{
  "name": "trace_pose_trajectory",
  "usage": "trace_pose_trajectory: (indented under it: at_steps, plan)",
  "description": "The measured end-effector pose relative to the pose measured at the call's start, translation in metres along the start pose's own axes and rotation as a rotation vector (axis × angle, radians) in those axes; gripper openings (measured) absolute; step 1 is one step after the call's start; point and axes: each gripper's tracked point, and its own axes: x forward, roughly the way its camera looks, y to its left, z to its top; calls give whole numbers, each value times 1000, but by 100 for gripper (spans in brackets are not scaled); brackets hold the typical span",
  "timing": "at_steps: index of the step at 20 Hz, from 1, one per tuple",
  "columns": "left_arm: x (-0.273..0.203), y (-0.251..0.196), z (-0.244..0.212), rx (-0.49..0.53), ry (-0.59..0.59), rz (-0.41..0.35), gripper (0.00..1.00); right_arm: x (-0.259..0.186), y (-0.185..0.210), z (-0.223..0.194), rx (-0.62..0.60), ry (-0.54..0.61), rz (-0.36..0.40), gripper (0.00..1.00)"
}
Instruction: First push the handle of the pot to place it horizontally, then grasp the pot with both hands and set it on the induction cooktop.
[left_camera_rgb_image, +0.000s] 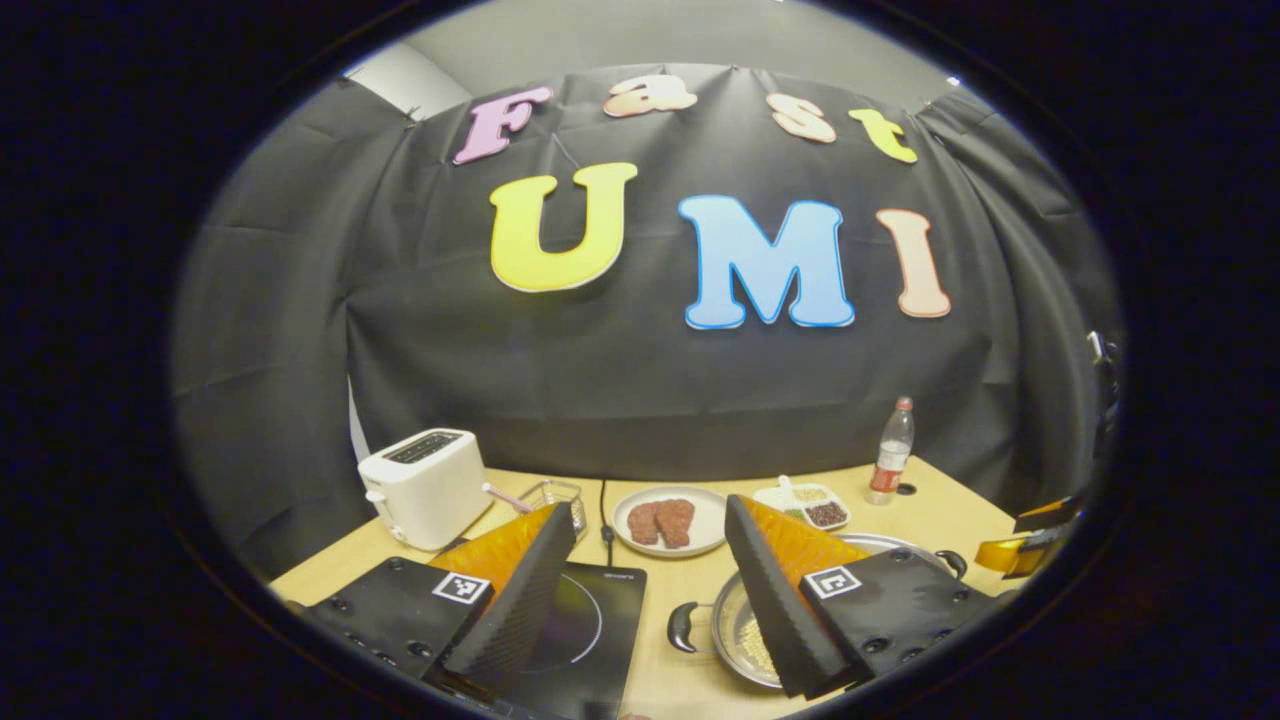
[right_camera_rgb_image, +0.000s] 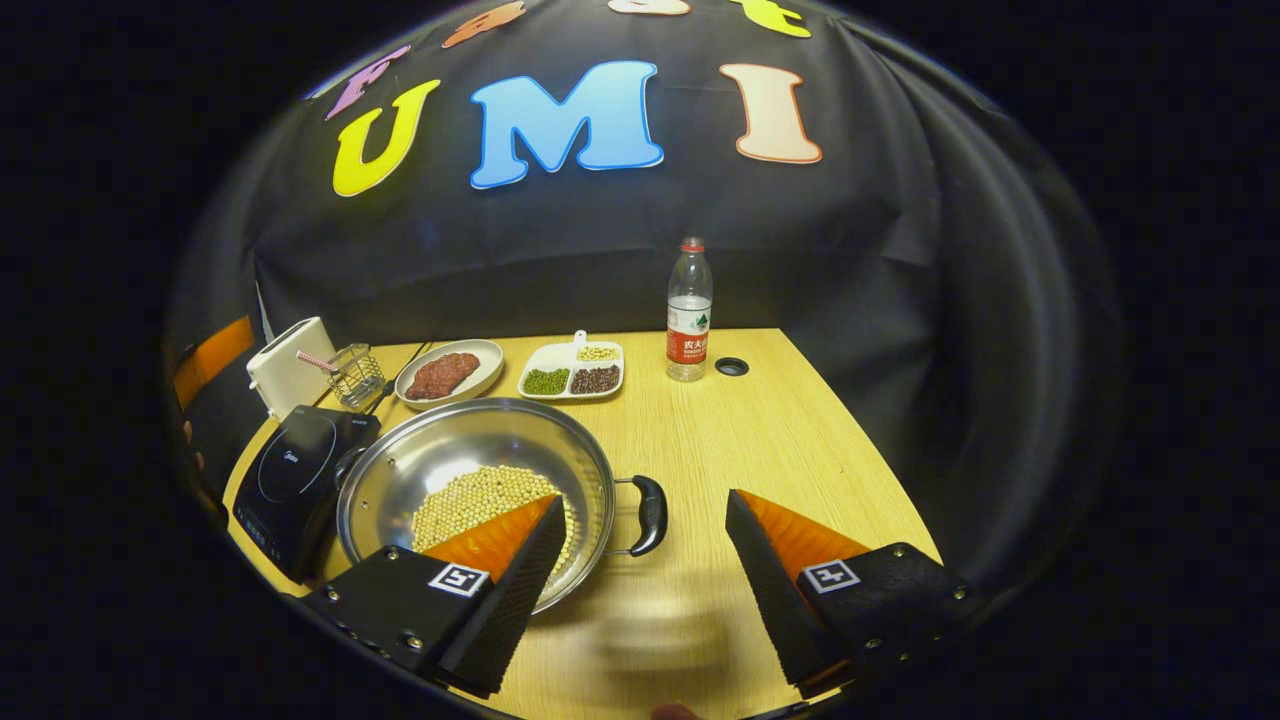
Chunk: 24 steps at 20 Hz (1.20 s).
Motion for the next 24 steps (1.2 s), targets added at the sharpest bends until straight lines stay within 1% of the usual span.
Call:
trace_pose_trajectory:
  at_steps: [1, 2, 3, 4, 5, 7, 9, 10, 12, 13, 18, 22, 24]
  plan:
    - [7, -3, -10, -2, 23, -15, 98, 1, 0, 1, -2, 0, 1, 98]
    - [13, -7, -21, -3, 55, -31, 94, 3, 0, 0, -2, 2, 0, 98]
    - [18, -10, -33, -3, 84, -41, 94, 4, -1, 1, -1, 2, -2, 98]
    - [23, -12, -45, -2, 111, -48, 98, 6, 0, 1, 2, 0, -3, 98]
    - [27, -15, -53, 1, 133, -58, 100, 9, -1, 1, 4, 0, -7, 98]
    - [35, -20, -68, -2, 169, -77, 98, 12, -1, 0, 15, 7, -5, 98]
    - [43, -24, -84, -5, 210, -96, 100, 16, 0, -1, 23, 14, -6, 98]
    - [46, -27, -94, -7, 235, -107, 98, 21, 2, -2, 26, 18, -6, 98]
    - [51, -30, -110, -11, 283, -126, 99, 26, 5, -4, 29, 28, -5, 98]
    - [54, -31, -116, -10, 302, -132, 100, 28, 6, -5, 28, 34, -8, 98]
    - [64, -37, -146, 0, 380, -163, 99, 44, 8, -14, 26, 63, -16, 98]
    - [71, -40, -165, -5, 431, -172, 100, 55, 10, -20, 26, 85, -20, 98]
    - [73, -41, -174, -2, 457, -176, 99, 61, 10, -24, 23, 97, -22, 98]
